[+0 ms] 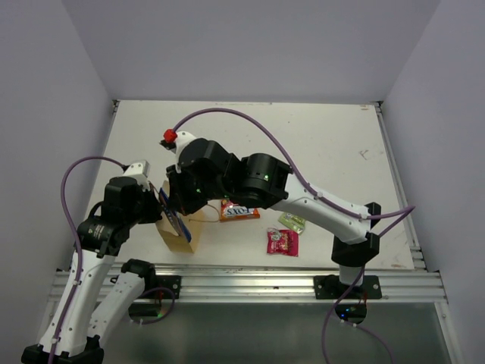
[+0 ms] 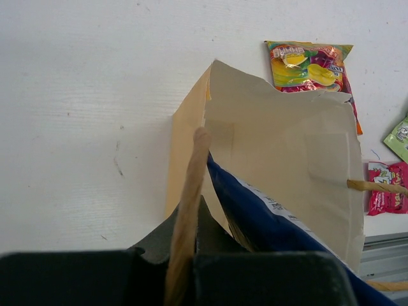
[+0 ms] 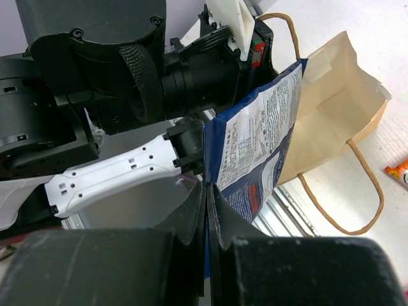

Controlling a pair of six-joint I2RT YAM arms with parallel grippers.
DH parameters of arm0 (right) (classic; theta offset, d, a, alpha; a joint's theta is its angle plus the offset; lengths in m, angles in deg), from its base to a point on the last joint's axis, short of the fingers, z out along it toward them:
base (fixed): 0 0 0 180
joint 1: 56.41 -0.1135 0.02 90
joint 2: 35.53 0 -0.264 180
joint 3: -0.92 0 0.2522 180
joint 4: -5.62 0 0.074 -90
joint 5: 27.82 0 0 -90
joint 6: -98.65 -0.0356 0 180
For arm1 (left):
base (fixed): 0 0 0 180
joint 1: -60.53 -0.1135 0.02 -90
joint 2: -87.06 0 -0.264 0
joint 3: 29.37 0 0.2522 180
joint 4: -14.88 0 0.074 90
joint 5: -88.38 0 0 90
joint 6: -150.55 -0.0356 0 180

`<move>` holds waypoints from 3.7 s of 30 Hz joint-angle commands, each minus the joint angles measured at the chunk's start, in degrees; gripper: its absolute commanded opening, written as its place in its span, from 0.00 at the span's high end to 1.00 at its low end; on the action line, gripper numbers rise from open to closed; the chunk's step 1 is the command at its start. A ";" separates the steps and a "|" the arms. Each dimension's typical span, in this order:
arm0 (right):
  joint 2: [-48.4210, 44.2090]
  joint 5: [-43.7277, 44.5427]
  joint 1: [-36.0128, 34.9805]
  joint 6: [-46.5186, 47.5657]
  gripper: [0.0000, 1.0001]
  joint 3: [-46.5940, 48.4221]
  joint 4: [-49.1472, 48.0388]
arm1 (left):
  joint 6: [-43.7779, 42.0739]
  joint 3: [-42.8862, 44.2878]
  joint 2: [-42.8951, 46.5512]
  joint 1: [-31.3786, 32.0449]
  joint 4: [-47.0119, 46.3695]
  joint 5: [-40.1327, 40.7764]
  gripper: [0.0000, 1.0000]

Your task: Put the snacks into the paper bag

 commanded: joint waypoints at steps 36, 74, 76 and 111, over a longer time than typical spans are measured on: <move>-20.96 20.48 21.26 2.07 0.18 -43.59 -15.80 | -1.15 -0.81 0.37 1.09 -2.03 -0.46 1.00; 8.47 -15.82 39.21 6.20 0.33 -58.34 -42.98 | 0.26 -0.19 -2.54 1.09 -1.15 2.80 1.00; 9.00 -17.06 39.12 6.11 0.33 -57.99 -43.34 | 0.26 -0.19 -2.71 1.09 -1.15 2.97 1.00; -11.74 7.62 27.27 17.52 1.00 -30.15 -24.18 | -0.09 -0.10 -4.20 1.09 -1.77 2.97 1.00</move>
